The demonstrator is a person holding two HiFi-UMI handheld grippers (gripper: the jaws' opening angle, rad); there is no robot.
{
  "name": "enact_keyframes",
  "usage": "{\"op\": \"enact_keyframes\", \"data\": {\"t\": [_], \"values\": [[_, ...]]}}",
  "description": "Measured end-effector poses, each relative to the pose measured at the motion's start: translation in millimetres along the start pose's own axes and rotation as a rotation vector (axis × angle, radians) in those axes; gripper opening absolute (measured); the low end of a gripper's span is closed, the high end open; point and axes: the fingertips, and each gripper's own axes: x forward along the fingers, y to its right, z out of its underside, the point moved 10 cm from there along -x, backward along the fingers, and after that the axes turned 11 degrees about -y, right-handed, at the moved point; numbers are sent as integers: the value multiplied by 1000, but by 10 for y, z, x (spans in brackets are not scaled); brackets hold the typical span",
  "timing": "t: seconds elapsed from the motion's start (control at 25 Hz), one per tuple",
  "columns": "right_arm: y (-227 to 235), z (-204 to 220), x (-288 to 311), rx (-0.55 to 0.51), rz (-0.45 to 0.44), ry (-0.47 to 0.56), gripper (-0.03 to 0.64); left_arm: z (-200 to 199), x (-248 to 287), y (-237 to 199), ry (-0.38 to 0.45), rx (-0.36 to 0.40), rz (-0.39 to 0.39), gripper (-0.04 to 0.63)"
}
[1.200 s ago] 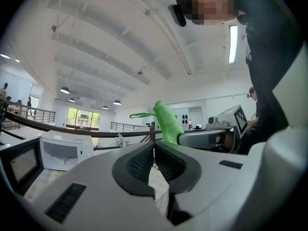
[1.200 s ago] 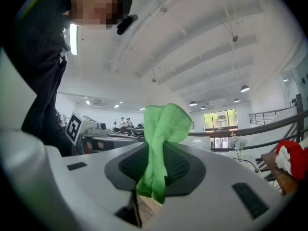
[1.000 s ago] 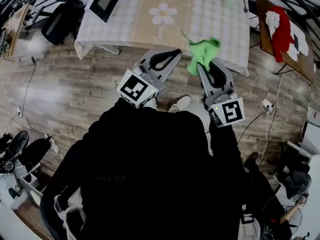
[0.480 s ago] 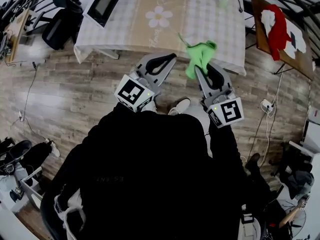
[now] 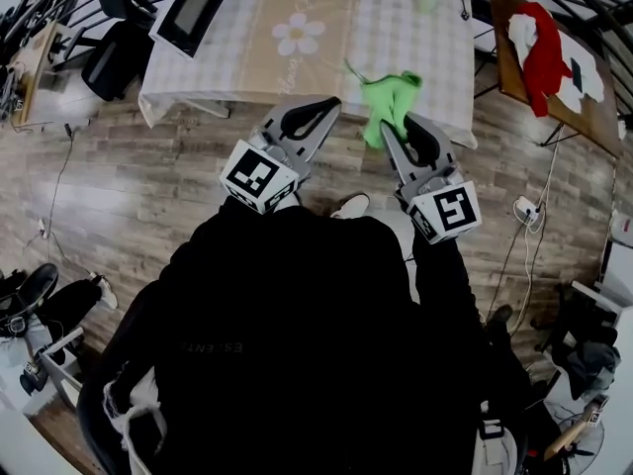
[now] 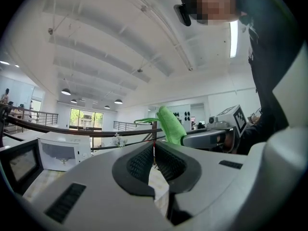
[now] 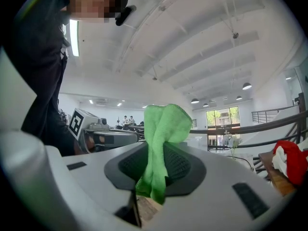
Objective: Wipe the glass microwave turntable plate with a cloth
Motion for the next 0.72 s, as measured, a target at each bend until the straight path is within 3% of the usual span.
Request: {"op": "enact_keyframes", "data": {"t": [0.4, 0.72], "values": [[337, 152, 174, 31, -51, -30, 106, 85, 201, -28, -40, -54, -58, 21], [683, 50, 650, 22, -47, -54, 106, 139, 588, -526, -25, -62, -47, 21]]}}
